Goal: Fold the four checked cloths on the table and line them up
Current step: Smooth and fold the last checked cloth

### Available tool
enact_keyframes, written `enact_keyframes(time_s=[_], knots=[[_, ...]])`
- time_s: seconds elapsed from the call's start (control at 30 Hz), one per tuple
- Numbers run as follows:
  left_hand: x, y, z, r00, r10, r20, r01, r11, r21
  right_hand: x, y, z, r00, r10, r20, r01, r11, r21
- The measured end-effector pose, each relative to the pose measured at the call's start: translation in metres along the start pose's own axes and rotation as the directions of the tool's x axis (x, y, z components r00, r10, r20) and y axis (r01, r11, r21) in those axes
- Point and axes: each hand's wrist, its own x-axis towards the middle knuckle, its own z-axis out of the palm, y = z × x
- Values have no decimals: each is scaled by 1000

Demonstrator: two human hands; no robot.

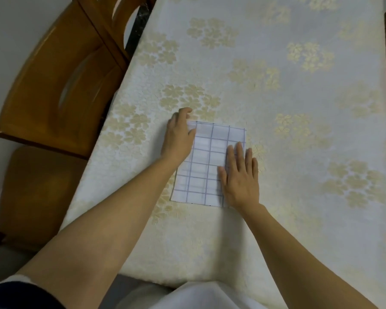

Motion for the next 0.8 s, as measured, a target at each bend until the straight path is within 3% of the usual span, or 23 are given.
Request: enact_keyframes(time_s=[0.1, 0.17, 0.23, 0.3, 0.4, 0.63, 0.73, 0.8], knots=[[-8, 2, 12, 944, 330, -10, -307, 889, 341, 1, 1, 4, 1000, 21, -4, -21, 1000, -12], [-13, 13, 28, 827, 521, 212, -563, 764, 317, 0, 1, 4, 1000, 25, -1, -25, 999, -29], [-16, 24, 45, 701, 557, 445, -696, 671, 255, 1, 2, 3, 1000, 14, 5, -14, 999, -39], [-13, 29, 61, 668, 502, 550, -716, 635, 290, -1, 3, 2, 1000, 1, 9, -1, 999, -41], [-5, 29, 72, 692, 396, 603, -691, 605, 396, -13, 8, 6, 1000, 13, 13, -12, 998, -64], [11, 16, 68, 743, 363, 561, -650, 590, 479, -56, 16, 14, 999, 38, 27, -37, 997, -63], [17, 19, 67, 743, 360, 564, -646, 607, 463, -62, 15, 10, 999, 38, -20, -37, 998, 41], [21, 26, 63, 766, 373, 524, -610, 679, 409, -55, 15, 0, 979, 121, -166, -87, 976, 200]])
